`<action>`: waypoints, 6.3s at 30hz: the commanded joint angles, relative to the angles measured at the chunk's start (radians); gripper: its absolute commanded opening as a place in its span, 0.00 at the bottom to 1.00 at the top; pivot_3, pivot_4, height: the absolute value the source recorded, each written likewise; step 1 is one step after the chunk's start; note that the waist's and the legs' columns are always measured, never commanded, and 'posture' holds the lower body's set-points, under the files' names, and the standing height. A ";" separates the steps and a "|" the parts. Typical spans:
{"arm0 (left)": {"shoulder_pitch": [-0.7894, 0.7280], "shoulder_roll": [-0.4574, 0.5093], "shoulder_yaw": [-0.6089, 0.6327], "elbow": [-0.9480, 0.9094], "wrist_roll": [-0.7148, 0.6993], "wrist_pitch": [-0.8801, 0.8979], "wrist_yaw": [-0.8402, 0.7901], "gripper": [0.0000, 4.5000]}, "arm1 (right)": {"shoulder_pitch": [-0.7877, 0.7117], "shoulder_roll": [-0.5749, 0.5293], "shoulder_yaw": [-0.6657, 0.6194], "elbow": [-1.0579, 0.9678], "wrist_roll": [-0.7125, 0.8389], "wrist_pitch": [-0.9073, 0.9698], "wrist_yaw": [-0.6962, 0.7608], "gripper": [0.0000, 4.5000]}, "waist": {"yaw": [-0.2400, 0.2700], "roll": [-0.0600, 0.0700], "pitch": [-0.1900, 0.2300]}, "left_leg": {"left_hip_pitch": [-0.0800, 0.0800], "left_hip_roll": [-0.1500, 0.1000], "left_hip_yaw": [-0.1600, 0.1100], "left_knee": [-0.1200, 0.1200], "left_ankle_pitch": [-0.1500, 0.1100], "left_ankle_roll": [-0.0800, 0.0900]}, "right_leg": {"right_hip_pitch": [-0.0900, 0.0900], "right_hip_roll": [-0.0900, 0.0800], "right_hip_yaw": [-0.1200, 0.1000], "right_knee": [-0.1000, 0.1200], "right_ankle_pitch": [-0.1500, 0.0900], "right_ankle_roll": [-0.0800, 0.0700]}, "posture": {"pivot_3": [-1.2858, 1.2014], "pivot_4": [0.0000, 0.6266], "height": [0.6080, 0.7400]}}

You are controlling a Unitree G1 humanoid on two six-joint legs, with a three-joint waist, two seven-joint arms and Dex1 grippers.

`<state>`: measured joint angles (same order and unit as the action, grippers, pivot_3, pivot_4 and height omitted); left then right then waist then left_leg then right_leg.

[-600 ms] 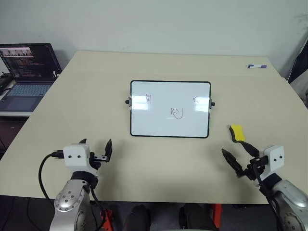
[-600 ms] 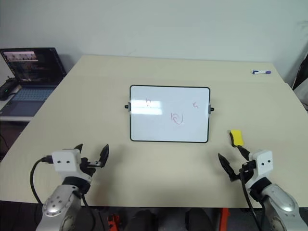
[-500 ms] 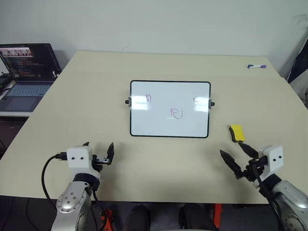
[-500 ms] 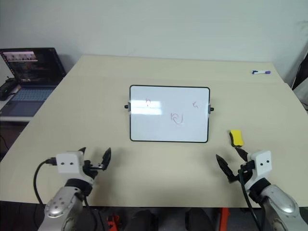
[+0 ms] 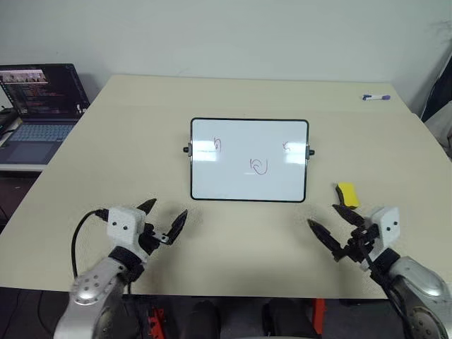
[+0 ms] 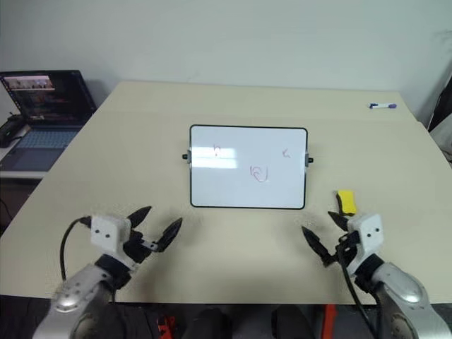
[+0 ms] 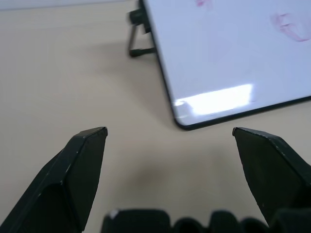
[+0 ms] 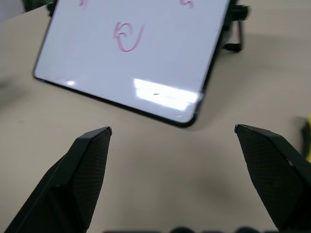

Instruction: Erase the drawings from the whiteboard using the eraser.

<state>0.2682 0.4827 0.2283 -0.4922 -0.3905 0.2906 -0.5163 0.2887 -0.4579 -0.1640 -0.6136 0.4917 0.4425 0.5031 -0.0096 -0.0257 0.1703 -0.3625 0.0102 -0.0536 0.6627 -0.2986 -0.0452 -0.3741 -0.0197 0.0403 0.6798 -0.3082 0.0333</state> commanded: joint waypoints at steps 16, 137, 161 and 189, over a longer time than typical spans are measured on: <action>-0.724 0.269 -0.359 0.248 -0.040 0.016 -0.622 1.00 | -0.298 0.004 -0.090 -0.108 0.021 0.431 -0.383 0.99 | -0.023 0.002 0.002 | -0.002 -0.001 0.001 -0.001 0.000 0.000 | -0.002 0.003 0.000 0.000 0.000 0.000 | 0.52 0.24 1.00; -0.698 0.083 -0.305 0.213 0.015 0.169 -0.323 1.00 | -0.877 0.096 0.276 0.528 -0.449 0.019 -0.260 0.25 | -0.023 0.003 0.002 | -0.018 -0.002 0.000 0.013 0.000 0.000 | -0.016 0.000 0.000 0.008 0.002 0.002 | 0.52 0.24 1.00; -0.676 0.091 -0.299 0.204 0.009 0.178 -0.332 1.00 | -0.830 0.043 0.332 0.562 -0.605 0.030 -0.178 0.25 | -0.023 0.002 0.002 | -0.014 -0.002 0.001 0.015 0.000 0.000 | -0.015 0.000 0.001 0.016 0.002 0.002 | 0.52 0.24 1.00; -0.550 0.098 -0.194 0.154 -0.011 0.177 -0.254 1.00 | -0.697 0.137 0.135 0.269 -0.351 0.075 -0.082 0.25 | -0.022 0.003 0.002 | -0.018 -0.001 -0.002 0.014 0.000 0.001 | -0.016 -0.001 0.000 0.011 0.002 0.002 | 0.52 0.24 1.00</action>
<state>-0.2878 0.5799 -0.0095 -0.2780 -0.3794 0.4721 -0.7882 -0.4093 -0.3125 0.0270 -0.2512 0.0686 0.5141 0.3905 -0.0315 -0.0225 0.1727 -0.3802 0.0090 -0.0556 0.6768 -0.2986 -0.0447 -0.3896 -0.0203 0.0402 0.6900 -0.3068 0.0353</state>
